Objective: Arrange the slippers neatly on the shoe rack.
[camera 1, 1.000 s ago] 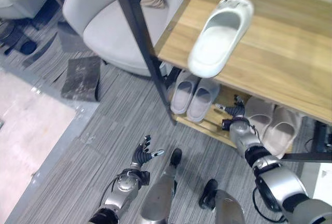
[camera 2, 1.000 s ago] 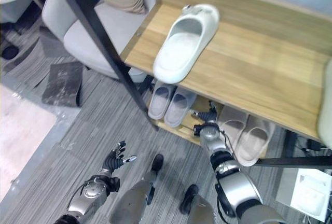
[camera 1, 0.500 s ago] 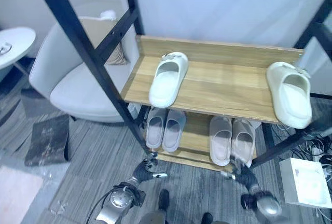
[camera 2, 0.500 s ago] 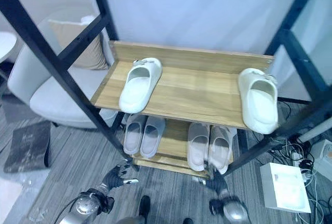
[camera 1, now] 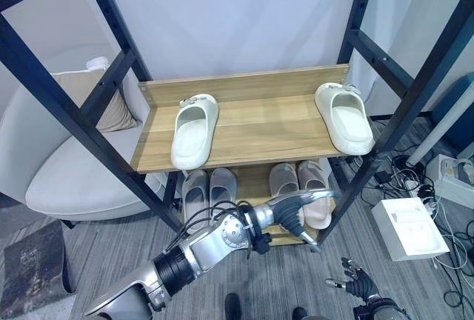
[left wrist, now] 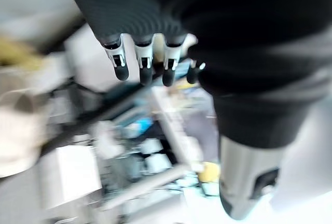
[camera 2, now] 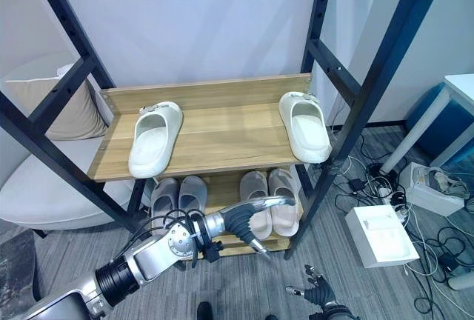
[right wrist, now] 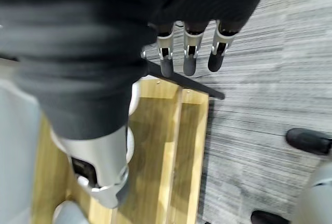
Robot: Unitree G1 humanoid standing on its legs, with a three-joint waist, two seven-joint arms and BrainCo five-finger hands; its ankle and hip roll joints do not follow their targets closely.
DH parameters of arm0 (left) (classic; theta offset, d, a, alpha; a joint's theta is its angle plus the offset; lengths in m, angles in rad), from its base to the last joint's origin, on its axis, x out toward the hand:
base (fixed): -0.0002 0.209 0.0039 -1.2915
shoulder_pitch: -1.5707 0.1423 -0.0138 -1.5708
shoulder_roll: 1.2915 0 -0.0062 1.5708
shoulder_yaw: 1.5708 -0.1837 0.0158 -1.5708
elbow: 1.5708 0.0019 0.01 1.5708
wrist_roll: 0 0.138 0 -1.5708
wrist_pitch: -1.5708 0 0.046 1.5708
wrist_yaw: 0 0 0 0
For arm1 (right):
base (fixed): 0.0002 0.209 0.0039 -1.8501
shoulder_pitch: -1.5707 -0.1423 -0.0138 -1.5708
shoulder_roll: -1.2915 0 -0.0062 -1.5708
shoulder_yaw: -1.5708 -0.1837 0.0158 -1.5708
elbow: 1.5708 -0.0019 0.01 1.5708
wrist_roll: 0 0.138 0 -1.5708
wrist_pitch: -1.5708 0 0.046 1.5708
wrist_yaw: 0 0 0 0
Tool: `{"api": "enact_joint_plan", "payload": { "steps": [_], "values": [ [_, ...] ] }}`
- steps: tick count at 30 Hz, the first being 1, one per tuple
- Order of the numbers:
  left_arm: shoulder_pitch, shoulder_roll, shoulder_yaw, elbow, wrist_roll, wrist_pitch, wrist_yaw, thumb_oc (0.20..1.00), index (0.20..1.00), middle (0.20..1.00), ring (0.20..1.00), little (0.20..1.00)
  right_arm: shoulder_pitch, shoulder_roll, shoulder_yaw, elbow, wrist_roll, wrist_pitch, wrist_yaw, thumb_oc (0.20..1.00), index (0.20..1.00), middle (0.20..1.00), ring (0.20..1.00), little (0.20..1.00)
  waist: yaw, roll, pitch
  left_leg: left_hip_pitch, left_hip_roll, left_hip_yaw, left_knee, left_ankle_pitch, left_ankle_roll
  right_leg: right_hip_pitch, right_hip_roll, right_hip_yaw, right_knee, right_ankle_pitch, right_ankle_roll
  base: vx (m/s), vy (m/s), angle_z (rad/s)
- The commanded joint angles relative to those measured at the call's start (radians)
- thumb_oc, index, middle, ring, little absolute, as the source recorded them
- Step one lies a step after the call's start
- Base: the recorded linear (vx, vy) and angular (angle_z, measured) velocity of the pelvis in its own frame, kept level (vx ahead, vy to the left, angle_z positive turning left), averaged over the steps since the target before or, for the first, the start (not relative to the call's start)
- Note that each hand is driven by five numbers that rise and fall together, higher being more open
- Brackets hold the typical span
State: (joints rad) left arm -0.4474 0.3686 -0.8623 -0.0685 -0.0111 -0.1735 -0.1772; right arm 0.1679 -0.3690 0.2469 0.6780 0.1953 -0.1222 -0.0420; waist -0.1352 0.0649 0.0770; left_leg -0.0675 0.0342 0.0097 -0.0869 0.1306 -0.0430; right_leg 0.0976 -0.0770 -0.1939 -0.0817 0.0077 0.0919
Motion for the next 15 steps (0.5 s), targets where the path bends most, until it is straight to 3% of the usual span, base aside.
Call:
{"api": "enact_joint_plan", "payload": {
  "steps": [1,5,7,8,9,15],
  "values": [
    [-0.093,-0.004,0.062,-0.054,-0.162,-0.060,0.021,1.000,1.000,1.000,1.000,1.000,-0.061,0.016,-0.002,-0.056,-0.013,-0.034,-0.009,1.000,1.000,1.000,1.000,1.000,0.009,-0.033,0.030,0.098,-0.028,0.016,0.000,-0.116,-0.013,-0.043,-0.046,-0.015,-0.005,0.017,0.064,0.00,-0.021,0.03],
    [-0.093,0.011,0.142,-0.131,-0.202,-0.075,0.091,1.000,1.000,1.000,1.000,1.000,-0.051,0.031,0.006,-0.062,-0.011,-0.033,-0.014,1.000,1.000,1.000,1.000,1.000,0.018,-0.036,0.028,0.099,-0.027,0.007,0.000,-0.114,-0.015,-0.034,-0.046,-0.022,-0.006,0.015,0.062,0.00,-0.016,0.05],
    [-0.088,0.033,0.264,-0.188,-0.175,-0.095,0.191,1.000,1.000,1.000,1.000,1.000,-0.032,0.044,0.003,-0.075,-0.007,-0.035,-0.022,1.000,1.000,1.000,1.000,1.000,0.036,-0.039,0.028,0.107,-0.026,-0.001,0.000,-0.121,-0.018,-0.023,-0.043,-0.030,-0.006,0.004,0.061,0.03,-0.030,0.02],
    [-0.087,0.034,0.265,-0.191,-0.174,-0.093,0.191,1.000,1.000,1.000,1.000,1.000,-0.032,0.044,0.004,-0.075,-0.007,-0.035,-0.022,1.000,1.000,1.000,1.000,1.000,0.034,-0.039,0.029,0.108,-0.026,-0.001,0.000,-0.121,-0.018,-0.022,-0.043,-0.031,-0.006,0.004,0.061,0.02,-0.028,0.09],
    [-0.097,0.050,0.354,-0.200,-0.103,-0.100,0.275,1.000,1.000,1.000,1.000,1.000,-0.027,0.055,0.000,-0.080,0.000,-0.038,-0.027,1.000,1.000,1.000,1.000,1.000,0.045,-0.041,0.027,0.108,-0.025,-0.006,0.000,-0.120,-0.020,-0.018,-0.043,-0.035,-0.006,0.001,0.059,0.02,-0.033,0.19],
    [-0.176,0.139,0.553,-0.080,0.251,-0.041,0.516,1.000,1.000,1.000,1.000,1.000,-0.015,0.056,-0.008,-0.085,0.012,-0.045,-0.035,1.000,1.000,1.000,1.000,1.000,0.049,-0.037,0.026,0.116,-0.023,-0.004,0.000,-0.124,-0.020,-0.011,-0.039,-0.031,-0.006,-0.003,0.056,0.03,-0.018,0.09]
  ]
}}
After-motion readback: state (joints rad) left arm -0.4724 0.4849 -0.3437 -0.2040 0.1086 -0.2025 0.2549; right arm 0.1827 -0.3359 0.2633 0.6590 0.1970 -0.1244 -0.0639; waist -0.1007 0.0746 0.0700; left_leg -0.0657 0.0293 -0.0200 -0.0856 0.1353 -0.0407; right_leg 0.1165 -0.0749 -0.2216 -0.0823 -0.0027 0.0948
